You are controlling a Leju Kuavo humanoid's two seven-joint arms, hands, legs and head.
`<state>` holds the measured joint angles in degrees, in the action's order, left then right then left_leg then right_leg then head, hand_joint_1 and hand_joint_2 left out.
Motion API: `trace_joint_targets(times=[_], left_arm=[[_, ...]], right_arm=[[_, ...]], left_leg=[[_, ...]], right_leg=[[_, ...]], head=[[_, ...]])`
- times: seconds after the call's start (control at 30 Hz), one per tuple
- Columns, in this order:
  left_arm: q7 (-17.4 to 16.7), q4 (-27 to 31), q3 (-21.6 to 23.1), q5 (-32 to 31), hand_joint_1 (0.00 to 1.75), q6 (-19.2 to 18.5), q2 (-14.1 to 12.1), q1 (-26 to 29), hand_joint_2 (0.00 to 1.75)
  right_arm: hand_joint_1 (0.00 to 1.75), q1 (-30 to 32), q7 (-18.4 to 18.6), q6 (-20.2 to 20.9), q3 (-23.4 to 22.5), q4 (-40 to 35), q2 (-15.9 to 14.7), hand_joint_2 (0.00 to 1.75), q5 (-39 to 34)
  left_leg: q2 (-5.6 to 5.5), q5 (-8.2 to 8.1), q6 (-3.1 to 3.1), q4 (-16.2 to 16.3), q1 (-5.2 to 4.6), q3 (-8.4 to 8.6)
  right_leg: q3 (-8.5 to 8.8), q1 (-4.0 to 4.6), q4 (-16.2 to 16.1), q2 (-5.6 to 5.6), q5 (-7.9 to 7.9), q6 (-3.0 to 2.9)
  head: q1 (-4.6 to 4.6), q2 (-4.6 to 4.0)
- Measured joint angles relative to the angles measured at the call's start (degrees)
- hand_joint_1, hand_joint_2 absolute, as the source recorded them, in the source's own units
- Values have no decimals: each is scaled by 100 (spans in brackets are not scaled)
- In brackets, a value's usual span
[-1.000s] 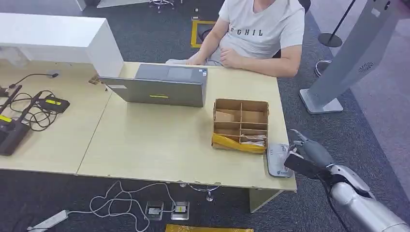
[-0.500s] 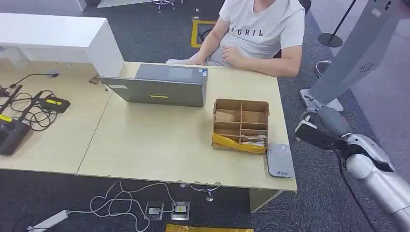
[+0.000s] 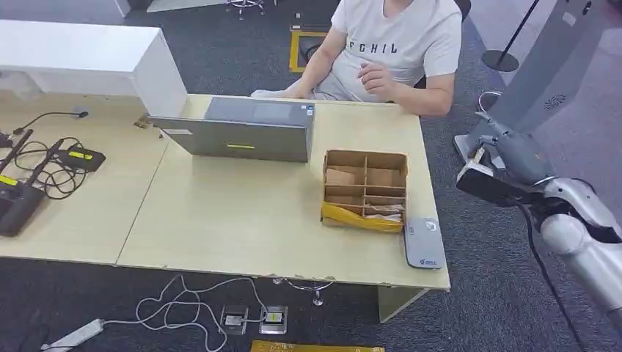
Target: Pass the card to the sensor for recognition and then transmit it.
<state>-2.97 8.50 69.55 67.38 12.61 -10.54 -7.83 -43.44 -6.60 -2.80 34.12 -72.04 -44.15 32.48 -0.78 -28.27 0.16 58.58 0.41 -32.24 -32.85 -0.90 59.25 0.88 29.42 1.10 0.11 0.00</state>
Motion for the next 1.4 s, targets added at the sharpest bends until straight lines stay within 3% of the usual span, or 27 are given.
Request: trace_joint_targets(times=[0.17, 0.33, 0.47, 0.63, 0.8, 0.87, 1.1, 1.2, 1.23, 1.27, 1.3, 1.4], left_arm=[[0, 0, 61, -83, 0, -9, -4, -14, 0], [0, 0, 147, -214, 0, -39, 0, -30, 0], [-17, 0, 284, -350, 0, -76, 7, -72, 0], [120, 0, 461, -415, 0, 11, 33, -107, 0], [62, 0, 586, -433, 0, 15, 55, -115, 0], [-37, 0, 642, -441, 0, 0, 59, -117, 0], [-55, 0, 649, -446, 0, -7, 59, -117, 0], [-52, 0, 802, -496, 0, -41, 77, -116, 0], [-48, 0, 807, -500, 0, -39, 77, -115, 0], [-50, 0, 811, -511, 0, -39, 77, -115, 0], [-48, 0, 822, -522, 0, -39, 76, -116, 0], [-57, 0, 874, -529, 0, -46, 74, -117, 0]], right_arm=[[175, -784, -74, 92, 11, 4, 15, 175, 893], [175, -1092, -92, 149, 87, 33, 177, 175, 1001], [175, -1136, -234, -125, 197, 267, 582, 175, 1122], [175, -1187, -352, -654, 328, 862, 1332, 175, 1456], [175, -1296, -380, -730, 430, 1499, 1877, 175, 1550], [175, -1351, -378, -741, 433, 1724, 2037, 175, 1563], [175, -1364, -378, -745, 433, 1764, 2064, 175, 1563], [173, -1440, -431, -863, 433, 2647, 2586, 175, 1572], [173, -1440, -431, -881, 433, 2745, 2634, 175, 1581], [134, -1440, -431, -889, 430, 2824, 2664, 175, 1589], [12, -1440, -431, -889, 430, 2885, 2690, 175, 1589], [0, -1442, -431, -894, 424, 3025, 2723, 175, 1585]], left_leg=[[-3, 1, -1, 0, 2, -1], [-2, 1, -1, -1, 4, -7], [-3, 1, -1, -1, 8, -9], [-3, 5, -7, -1, 11, -5], [-11, 9, -9, -1, 13, -10], [-10, 9, -9, -1, 13, -10], [-10, 9, -9, -1, 13, -10], [-10, 9, -9, -1, 13, -8], [-10, 10, -9, -1, 13, -8], [-10, 10, -9, -1, 13, -8], [-9, 10, -9, -1, 13, -7], [-9, 9, -9, -1, 13, -7]], right_leg=[[2, 2, 1, 3, 0, 0], [0, 3, 1, 1, 1, -1], [1, 8, 2, 3, 1, -1], [1, 11, 3, 2, 1, -1], [0, 13, 3, 8, 1, -1], [-1, 13, 3, 7, 1, -1], [-1, 13, 2, 7, 1, -1], [-2, 13, 2, 6, 1, -1], [-2, 13, 2, 7, 1, -1], [-2, 13, 2, 7, 1, -1], [-2, 13, 2, 6, 1, -1], [-2, 13, 2, 5, 1, -1]], head=[[2, 0], [0, 0], [2, 0], [0, 0], [4, 0], [2, 0], [2, 0], [2, 0], [4, 0], [2, 0], [2, 0], [2, 0]])
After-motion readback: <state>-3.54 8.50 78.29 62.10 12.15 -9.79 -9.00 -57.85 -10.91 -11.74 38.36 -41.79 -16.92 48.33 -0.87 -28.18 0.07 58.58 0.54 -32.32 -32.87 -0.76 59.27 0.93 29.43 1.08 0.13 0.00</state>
